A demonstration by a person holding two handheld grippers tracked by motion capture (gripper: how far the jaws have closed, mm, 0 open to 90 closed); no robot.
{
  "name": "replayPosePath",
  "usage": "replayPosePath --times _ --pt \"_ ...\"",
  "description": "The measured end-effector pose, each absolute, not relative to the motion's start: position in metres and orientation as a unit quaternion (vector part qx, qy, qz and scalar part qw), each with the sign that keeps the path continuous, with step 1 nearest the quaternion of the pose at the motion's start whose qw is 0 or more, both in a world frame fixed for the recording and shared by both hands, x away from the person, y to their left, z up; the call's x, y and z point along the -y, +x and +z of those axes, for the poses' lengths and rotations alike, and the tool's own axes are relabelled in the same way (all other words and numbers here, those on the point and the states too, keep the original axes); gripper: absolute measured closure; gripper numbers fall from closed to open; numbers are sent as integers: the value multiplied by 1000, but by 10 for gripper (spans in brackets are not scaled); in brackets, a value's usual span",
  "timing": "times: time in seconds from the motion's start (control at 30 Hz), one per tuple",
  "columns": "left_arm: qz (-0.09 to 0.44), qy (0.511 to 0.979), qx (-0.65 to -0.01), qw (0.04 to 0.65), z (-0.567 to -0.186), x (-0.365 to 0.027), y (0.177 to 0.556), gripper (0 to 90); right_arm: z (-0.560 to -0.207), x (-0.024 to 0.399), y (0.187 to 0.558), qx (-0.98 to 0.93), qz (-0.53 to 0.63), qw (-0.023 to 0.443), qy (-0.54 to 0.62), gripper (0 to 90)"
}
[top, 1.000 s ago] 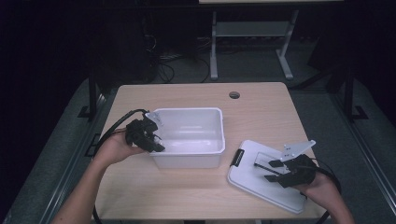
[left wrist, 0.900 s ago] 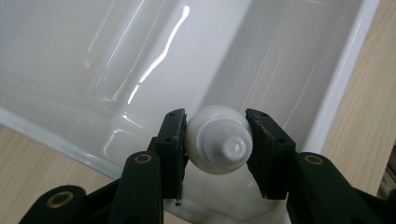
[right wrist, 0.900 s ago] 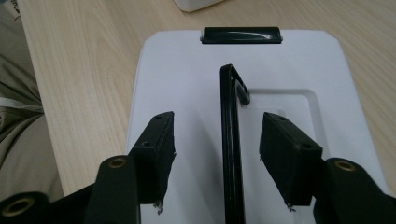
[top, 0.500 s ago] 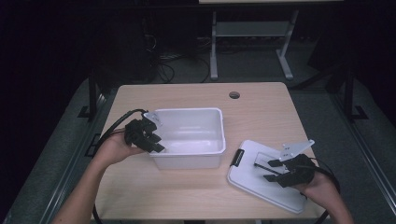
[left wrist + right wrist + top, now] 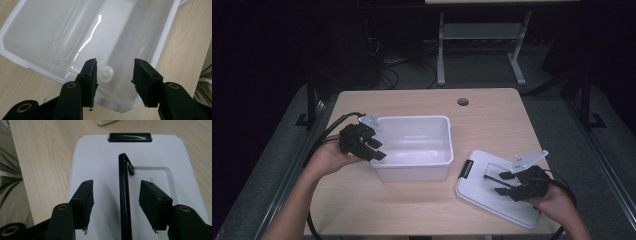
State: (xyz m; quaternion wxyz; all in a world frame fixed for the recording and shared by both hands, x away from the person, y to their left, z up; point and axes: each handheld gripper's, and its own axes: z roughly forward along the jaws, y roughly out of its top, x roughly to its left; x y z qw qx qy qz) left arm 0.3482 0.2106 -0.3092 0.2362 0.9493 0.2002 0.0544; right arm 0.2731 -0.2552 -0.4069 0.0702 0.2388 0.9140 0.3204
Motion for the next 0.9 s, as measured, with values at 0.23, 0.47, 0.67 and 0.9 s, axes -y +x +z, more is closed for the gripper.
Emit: replayPosePath --times 0.23,0.47,0.67,0.9 --pt "66 947 -201 242 -299 -221 337 523 -405 257 272 -914 319 73 241 447" --pt "77 943 -205 250 -292 -234 325 506 -403 254 273 -914 318 71 241 447" --pt "85 939 -212 257 -290 -244 315 498 -404 252 274 -916 316 71 238 450" --pt "93 936 -220 258 -291 -256 305 488 -404 251 274 -915 317 71 240 455"
